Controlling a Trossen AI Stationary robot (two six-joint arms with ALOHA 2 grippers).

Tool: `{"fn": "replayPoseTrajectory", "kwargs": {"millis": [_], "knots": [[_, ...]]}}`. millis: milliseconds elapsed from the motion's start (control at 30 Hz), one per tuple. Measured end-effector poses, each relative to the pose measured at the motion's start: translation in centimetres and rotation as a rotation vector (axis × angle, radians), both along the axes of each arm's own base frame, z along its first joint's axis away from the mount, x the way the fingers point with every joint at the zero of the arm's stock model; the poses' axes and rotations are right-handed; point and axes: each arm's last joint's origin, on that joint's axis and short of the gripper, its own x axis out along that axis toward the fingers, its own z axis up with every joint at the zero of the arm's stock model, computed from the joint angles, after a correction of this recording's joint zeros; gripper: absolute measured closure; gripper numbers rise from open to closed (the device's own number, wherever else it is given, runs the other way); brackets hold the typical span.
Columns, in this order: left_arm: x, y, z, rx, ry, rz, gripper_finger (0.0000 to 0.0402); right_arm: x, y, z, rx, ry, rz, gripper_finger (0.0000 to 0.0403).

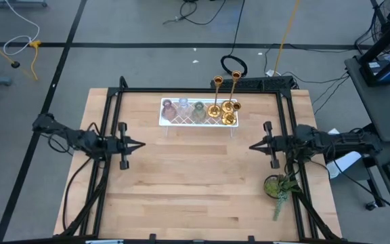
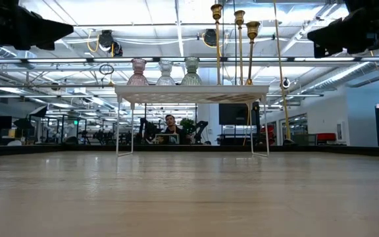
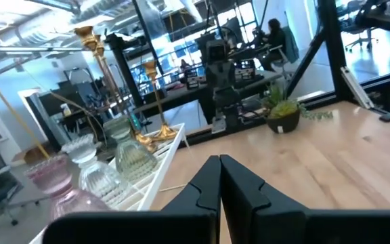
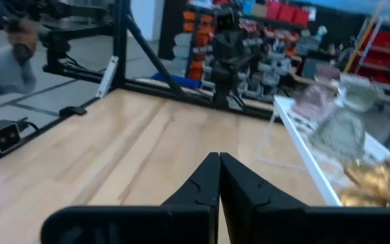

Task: Pick & Place candle stick holders
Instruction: Return to Home Position

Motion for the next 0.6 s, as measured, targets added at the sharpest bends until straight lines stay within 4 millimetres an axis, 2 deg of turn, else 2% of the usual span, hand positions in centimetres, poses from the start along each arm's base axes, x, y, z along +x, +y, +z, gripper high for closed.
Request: {"fn": "replayPoseTrajectory", "kwargs": {"millis": [200, 300, 500, 600], "knots": [[-0.5, 0.5, -0.2, -0.022, 0.008, -0.051, 0.0397, -0.1, -0.4, -0.6, 0.033, 0.019, -0.032, 0.0402], [-0.6, 0.4, -0.3, 0.006, 0.004, -0.147, 0.0386, 0.0, -0.4, -1.9, 0.033, 0.001, -0.037, 0.0403], [-0.6, 0.8, -0.3, -0.015, -0.008, -0.112, 0.0393, 0.0, -0.5, -4.3, 0.035, -0.037, -0.037, 0.0403], [-0.4, 0.8, -1.1, -0.028, -0.028, -0.144, 0.0398, -0.1, -0.4, -4.0, 0.049, -0.087, -0.036, 0.0403]]}}
